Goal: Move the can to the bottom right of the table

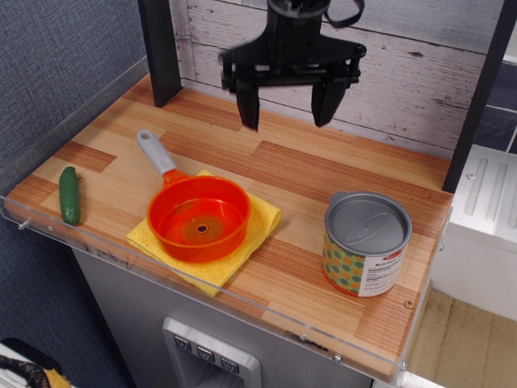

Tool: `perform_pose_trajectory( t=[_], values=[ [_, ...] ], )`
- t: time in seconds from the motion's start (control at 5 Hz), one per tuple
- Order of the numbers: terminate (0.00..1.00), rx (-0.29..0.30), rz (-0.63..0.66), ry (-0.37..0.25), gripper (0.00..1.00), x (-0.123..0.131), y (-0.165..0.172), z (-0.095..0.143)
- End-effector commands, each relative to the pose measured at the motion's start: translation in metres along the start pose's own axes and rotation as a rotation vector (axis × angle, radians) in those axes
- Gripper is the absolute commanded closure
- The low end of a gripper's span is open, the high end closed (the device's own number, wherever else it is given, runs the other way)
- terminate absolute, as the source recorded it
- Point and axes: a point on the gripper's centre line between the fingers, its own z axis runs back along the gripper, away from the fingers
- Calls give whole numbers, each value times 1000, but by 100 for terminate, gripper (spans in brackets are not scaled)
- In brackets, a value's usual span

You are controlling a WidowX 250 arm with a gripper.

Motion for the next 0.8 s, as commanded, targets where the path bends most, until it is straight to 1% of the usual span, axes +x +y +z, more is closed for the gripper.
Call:
perform_pose_trajectory(
  t=[0.0, 0.2, 0.4, 0.6],
  values=[
    [0, -136, -201, 36, 0, 28, 9, -8],
    [0, -117, -281, 13, 0, 42, -4, -19],
    [0, -139, -290, -5, 0, 56, -8, -30],
    [0, -139, -290, -5, 0, 56, -8, -30]
  ],
)
